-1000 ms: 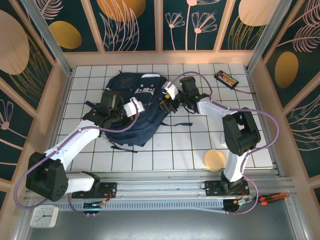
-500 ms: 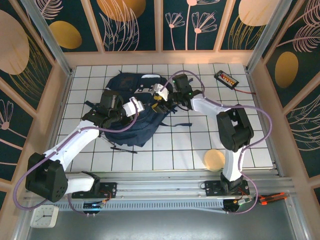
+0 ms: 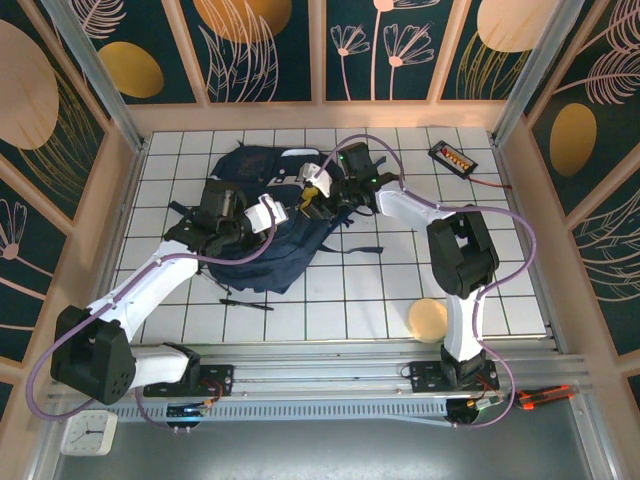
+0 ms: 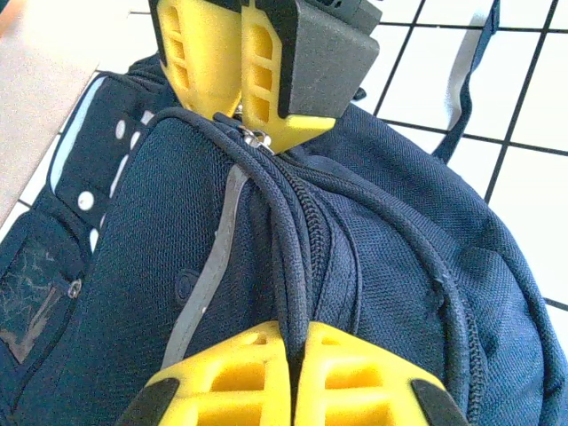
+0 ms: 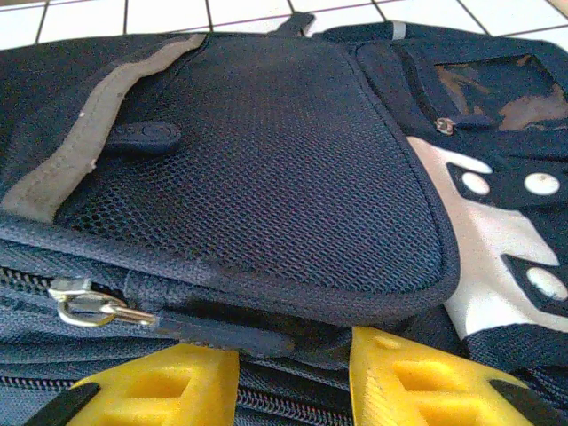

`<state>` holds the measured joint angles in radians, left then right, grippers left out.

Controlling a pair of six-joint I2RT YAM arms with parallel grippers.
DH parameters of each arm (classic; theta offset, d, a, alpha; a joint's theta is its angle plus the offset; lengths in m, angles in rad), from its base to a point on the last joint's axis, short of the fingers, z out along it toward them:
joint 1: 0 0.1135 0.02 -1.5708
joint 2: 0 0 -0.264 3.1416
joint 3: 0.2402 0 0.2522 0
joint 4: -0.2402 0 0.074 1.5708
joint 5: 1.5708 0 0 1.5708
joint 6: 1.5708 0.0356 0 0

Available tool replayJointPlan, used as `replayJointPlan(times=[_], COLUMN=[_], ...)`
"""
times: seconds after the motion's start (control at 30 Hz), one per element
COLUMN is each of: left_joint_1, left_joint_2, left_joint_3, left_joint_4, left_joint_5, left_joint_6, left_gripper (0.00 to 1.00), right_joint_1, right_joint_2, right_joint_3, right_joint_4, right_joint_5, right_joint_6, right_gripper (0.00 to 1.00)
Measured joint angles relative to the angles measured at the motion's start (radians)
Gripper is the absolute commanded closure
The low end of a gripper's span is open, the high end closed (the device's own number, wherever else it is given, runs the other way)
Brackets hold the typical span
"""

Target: Pack books, pencil case, and school supplies into a backpack

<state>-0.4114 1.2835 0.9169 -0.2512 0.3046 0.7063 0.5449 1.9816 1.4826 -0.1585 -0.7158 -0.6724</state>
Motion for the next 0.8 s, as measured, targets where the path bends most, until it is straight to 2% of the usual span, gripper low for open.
replayJointPlan(times=[0.1,0.2,0.23,0.3,0.6,0.8], left_joint_1=[0.0,0.0,0.0,0.0,0.0,0.0], left_joint_2=[0.0,0.0,0.0,-0.001,-0.008,-0.008], left_joint_3=[0.0,-0.002,-0.004,-0.008,-0.016,-0.016], left_joint_4=[-0.003,-0.006,-0.007,-0.008,-0.008,-0.008], left_joint_5=[0.0,-0.002,-0.003,-0.003,-0.016,-0.018], left_joint_6=[0.0,0.0,0.0,0.0,0.001,0.004], left_gripper=[1.0,1.0,1.0,1.0,1.0,1.0], right_joint_1=[0.008,0.02,0.025,0.034,0.066,0.08], right_joint_2=[0.0,-0.002,-0.005,-0.014,-0.081,-0.101], right_joint_3=[0.0,-0.01,-0.015,-0.026,-0.082,-0.105], right_joint_4=[-0.005,-0.003,-0.004,-0.005,-0.006,0.005], right_joint_5=[0.008,0.019,0.028,0.043,0.072,0.079], right_joint_6=[0.003,0.003,0.003,0.0,0.003,0.025], right_gripper=[0.78,0.79,0.77,0.67,0.49,0.5])
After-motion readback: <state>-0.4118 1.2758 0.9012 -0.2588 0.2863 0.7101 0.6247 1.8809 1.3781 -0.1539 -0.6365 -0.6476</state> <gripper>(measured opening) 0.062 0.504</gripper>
